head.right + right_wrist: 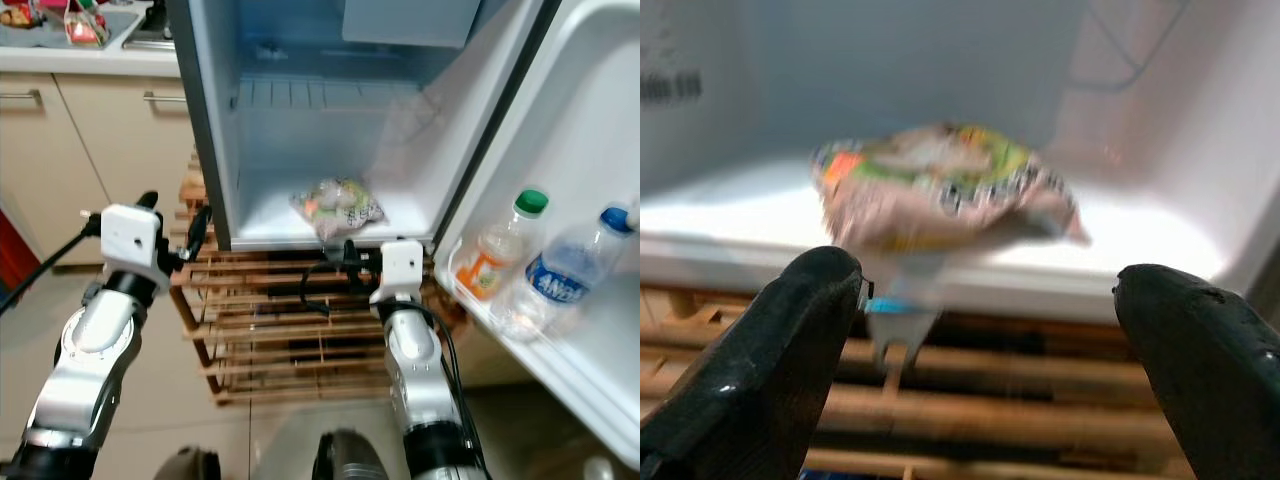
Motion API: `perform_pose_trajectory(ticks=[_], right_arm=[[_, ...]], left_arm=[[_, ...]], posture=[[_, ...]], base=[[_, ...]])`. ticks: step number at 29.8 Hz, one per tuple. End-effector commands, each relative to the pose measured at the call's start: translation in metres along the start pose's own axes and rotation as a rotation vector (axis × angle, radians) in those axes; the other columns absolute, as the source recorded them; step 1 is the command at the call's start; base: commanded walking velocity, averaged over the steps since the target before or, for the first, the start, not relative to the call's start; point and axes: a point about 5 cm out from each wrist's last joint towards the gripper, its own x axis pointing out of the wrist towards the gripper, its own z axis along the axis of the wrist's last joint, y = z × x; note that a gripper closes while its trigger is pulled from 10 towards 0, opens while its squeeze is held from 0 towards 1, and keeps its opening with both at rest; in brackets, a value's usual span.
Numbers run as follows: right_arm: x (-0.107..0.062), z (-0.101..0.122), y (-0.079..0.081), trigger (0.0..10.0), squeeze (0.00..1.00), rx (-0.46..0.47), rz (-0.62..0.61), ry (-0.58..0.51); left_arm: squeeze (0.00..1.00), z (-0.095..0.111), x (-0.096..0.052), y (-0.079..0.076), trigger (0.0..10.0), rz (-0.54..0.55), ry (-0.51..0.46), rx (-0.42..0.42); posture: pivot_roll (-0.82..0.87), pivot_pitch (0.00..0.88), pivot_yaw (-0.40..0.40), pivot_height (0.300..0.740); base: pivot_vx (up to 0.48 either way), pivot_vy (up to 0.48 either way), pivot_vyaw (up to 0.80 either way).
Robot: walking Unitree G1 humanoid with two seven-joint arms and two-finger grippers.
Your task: Restocking fridge
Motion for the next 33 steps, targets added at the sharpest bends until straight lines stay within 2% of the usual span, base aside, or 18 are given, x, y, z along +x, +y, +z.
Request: perform_pose_trajectory(ticks=[1,6,12,15,26,29,33], right_arm=[[0.001,-0.001,0.001,10.0,0.0,0.002,-0.005,0.007],[0.0,0.002,0.003,10.0,0.0,-0.004,0.007,-0.032],[0.004,0.006,0.008,10.0,0.0,0.011,0.016,-0.041],[0.005,0.006,0.01,10.0,0.0,-0.01,0.03,-0.036],[0.005,0.005,0.01,10.0,0.0,-0.009,0.036,-0.038],[0.006,0.005,0.01,10.0,0.0,-0.007,0.034,-0.04],[0.006,0.008,0.009,10.0,0.0,-0.017,0.03,-0.069]], left_arm=[[0.0,0.001,0.004,-0.004,10.0,-0.039,-0.003,0.014],[0.0,0.001,0.005,-0.004,10.0,-0.051,-0.005,0.021],[0.0,0.001,0.009,-0.007,10.0,-0.077,-0.011,0.024],[0.0,0.001,0.011,-0.008,10.0,-0.091,-0.013,0.007],[0.0,0.002,0.017,-0.01,10.0,-0.111,-0.018,0.014],[0.0,0.002,0.019,-0.009,10.0,-0.111,-0.022,0.003],[0.0,0.007,0.021,-0.003,10.0,-0.063,-0.05,-0.057]], posture=[[-0.03,0.0,-0.04,0.609],[-0.03,0.0,-0.04,0.591],[-0.03,0.0,-0.041,0.591],[-0.03,0.0,-0.041,0.591],[-0.04,0.0,-0.039,0.591],[-0.04,0.0,-0.035,0.591],[-0.04,0.0,-0.032,0.591]], base=[[0.0,0.0,0.0],[0.0,0.0,0.17],[0.0,0.0,0.07],[0.0,0.0,0.0],[0.0,0.0,-0.63],[0.0,0.0,-0.61],[0.077,0.157,-0.31]])
